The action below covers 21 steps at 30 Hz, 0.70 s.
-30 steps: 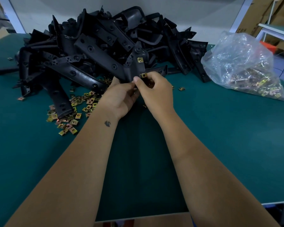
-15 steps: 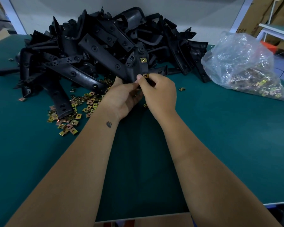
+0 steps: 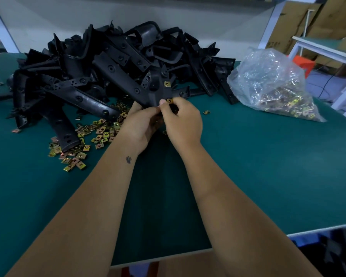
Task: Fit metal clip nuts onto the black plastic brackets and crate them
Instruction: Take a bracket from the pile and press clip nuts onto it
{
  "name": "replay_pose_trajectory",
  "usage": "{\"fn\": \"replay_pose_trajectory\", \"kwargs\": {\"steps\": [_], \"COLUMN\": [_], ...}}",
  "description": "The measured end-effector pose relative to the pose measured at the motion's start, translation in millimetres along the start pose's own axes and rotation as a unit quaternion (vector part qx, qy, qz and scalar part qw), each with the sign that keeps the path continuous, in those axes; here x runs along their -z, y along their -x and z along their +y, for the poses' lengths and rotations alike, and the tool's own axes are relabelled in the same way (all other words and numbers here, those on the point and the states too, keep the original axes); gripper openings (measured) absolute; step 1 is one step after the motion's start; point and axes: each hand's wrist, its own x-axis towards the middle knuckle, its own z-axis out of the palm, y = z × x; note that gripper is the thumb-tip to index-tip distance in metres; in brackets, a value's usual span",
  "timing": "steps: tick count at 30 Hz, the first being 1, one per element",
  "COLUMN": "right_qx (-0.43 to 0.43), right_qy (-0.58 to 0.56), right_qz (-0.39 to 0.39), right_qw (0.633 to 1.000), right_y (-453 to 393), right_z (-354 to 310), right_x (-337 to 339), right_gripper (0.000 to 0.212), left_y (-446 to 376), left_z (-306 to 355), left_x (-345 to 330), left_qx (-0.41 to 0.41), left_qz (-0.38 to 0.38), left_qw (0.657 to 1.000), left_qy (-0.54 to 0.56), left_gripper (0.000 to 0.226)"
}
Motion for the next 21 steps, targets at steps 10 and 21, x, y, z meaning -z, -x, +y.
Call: {"fn": "replay_pose_trajectory", "kwargs": {"steps": [10,21], "right_qx": [-0.129,-0.216], "right_qy": [-0.176,-0.307], "right_qz": [0.086,0.318], "right_qw": [0.972,0.871], "right_y": [24,54], "right_z": [-4,27], "right_x": [26,135], "right_gripper": [0.018,0.013], "left_y": [28,88], "left_z": [-6,-47], "left_x": [-53,-172], "left_qx": [0.034,0.034], "left_qz": [0.090,-0.091], "left_qw": [0.995,0.983], "left_qy": [-0.033,-0.156], "left_gripper": [0.011,0.014]}}
